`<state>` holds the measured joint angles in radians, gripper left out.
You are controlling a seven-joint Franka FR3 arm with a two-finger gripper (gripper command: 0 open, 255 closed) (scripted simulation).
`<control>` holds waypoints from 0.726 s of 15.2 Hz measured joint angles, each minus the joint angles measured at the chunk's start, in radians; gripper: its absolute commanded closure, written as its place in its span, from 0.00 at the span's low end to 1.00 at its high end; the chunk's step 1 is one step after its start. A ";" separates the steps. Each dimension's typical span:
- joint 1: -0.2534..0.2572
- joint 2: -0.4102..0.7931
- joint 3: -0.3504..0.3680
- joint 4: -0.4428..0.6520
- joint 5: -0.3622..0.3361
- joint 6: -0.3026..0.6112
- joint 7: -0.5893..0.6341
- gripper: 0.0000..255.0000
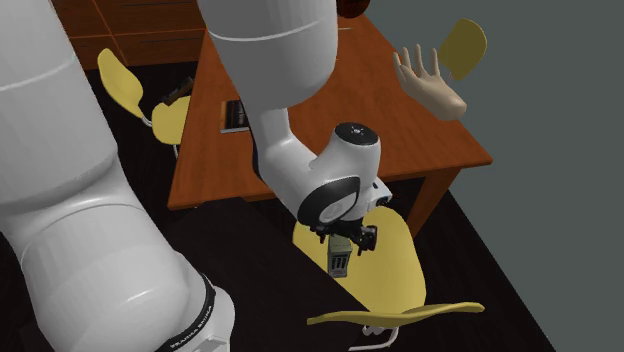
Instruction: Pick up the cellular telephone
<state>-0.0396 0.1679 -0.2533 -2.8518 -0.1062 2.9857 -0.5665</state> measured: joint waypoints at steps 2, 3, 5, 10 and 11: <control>-0.016 0.047 0.023 0.007 0.022 0.040 -0.014 0.00; -0.025 0.073 0.039 0.014 0.033 0.058 -0.017 0.00; -0.043 0.115 0.059 0.025 0.044 0.089 -0.024 0.00; -0.052 0.130 0.067 0.028 0.047 0.103 -0.028 1.00; -0.052 0.131 0.067 0.029 0.047 0.103 -0.028 1.00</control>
<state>-0.0921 0.2985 -0.1862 -2.8232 -0.0590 3.0887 -0.5941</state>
